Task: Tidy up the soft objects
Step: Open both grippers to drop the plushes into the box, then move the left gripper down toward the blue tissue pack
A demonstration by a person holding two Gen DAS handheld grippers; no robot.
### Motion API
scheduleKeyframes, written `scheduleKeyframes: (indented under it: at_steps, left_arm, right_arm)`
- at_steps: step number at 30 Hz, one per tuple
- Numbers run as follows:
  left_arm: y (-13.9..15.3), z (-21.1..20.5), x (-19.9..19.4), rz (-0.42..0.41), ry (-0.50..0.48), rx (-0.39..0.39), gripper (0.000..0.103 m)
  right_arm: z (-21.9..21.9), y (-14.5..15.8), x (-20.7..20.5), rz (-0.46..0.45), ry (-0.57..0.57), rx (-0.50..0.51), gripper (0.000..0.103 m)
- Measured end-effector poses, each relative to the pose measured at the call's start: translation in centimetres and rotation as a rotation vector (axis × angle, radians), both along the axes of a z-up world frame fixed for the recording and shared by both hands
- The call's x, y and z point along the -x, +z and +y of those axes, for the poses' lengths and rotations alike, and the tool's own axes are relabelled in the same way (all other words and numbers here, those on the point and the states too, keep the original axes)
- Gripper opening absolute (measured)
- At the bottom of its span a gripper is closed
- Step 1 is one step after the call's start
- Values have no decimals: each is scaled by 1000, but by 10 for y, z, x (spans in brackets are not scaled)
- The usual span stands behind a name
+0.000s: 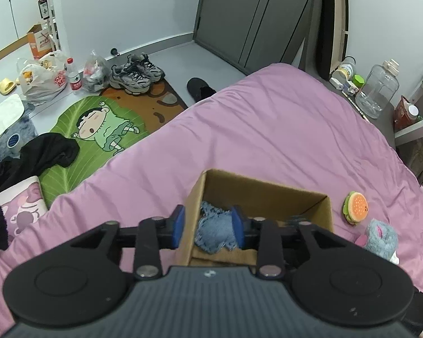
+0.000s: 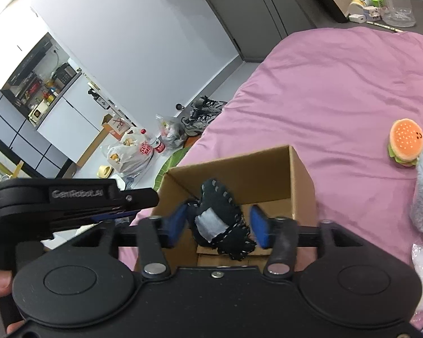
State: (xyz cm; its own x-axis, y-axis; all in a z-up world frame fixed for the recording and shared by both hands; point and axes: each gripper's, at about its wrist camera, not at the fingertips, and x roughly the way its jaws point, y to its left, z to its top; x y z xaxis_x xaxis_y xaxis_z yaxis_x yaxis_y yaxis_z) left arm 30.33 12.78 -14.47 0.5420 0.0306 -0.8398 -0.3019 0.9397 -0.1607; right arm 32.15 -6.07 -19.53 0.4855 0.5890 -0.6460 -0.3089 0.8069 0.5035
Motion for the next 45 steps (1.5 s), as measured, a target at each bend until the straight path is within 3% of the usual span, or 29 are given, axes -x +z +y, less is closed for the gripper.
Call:
scheduleKeyframes:
  at_steps: [4, 7, 17, 25, 31, 41, 45]
  left_arm:
    - [8, -3, 10, 6, 14, -21, 63]
    - [15, -5, 19, 7, 10, -27, 73]
    - [42, -20, 49, -16, -4, -24, 80]
    - [53, -44, 70, -15, -42, -25, 94]
    - [64, -65, 90, -61, -76, -26, 103]
    - [75, -97, 112, -134, -123, -2, 103]
    - [78, -110, 125, -200, -125, -1, 103]
  right_arm:
    - [-7, 6, 5, 2, -24, -19, 55]
    - [-16, 13, 12, 5, -51, -41, 57]
    - [-43, 35, 47, -10, -61, 41, 78]
    - [-73, 55, 66, -21, -81, 95, 84]
    - [-105, 70, 80, -33, -116, 83, 100]
    - [-153, 79, 100, -37, -186, 97, 103]
    - [-170, 84, 104, -31, -205, 96, 103]
